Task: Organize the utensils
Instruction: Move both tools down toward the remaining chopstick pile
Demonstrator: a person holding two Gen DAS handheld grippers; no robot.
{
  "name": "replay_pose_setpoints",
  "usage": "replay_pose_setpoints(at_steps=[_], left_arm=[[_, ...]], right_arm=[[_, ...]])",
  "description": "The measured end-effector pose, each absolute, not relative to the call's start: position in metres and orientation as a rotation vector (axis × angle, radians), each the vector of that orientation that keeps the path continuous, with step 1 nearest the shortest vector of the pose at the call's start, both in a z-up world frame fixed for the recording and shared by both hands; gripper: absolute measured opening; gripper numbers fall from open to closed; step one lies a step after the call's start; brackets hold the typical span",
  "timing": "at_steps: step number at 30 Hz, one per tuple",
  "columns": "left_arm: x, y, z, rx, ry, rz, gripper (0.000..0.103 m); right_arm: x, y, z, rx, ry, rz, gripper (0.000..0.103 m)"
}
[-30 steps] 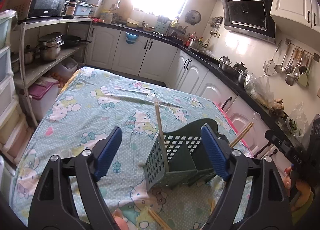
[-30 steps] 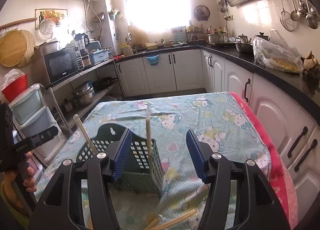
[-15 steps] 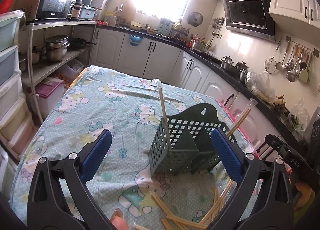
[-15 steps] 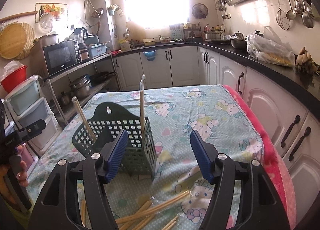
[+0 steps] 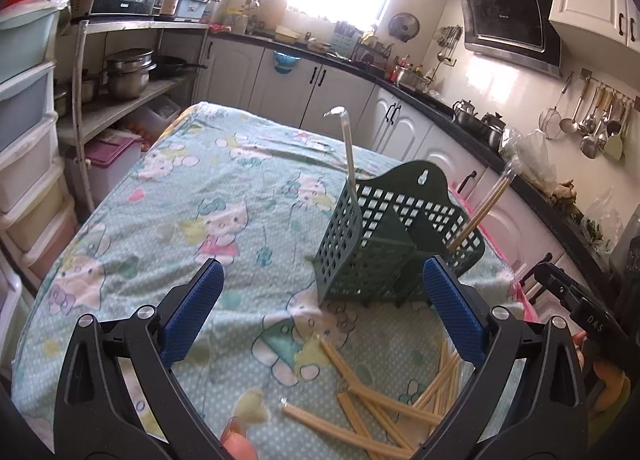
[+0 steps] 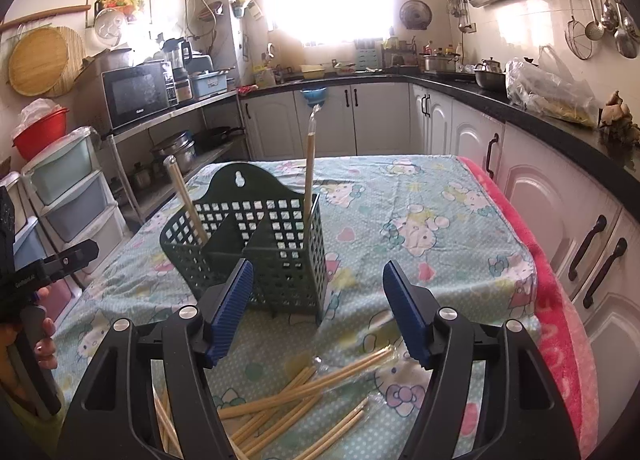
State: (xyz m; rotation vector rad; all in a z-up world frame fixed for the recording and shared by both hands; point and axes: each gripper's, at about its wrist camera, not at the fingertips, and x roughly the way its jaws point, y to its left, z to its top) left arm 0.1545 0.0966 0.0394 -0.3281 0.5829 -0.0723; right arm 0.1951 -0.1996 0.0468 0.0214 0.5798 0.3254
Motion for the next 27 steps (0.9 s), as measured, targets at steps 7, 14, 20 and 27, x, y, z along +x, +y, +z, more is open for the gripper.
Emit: replay_pose_setpoints(at_steps=[7,14,20,27], left_arm=[[0.143,0.094,0.025,-0.324,0.620,-0.067,0.092],[0.133,0.089,0.010,-0.310,0.663,-0.063,0.092],[0.127,0.081,-0.001,-0.295,0.696,-0.068,0.092],[0.121,0.064,-0.017,-0.255,0.750,-0.095,0.092]], right_arm=[[0.186,-0.198,0.038,0.013,0.600,0.338,0.066],[0.179,-0.201,0.029,0.004,0.616,0.333,0.068],[0.177,-0.204,0.020,0.001,0.634,0.325,0.070],[0.173,-0.206,0.012,0.006,0.652,0.329,0.070]])
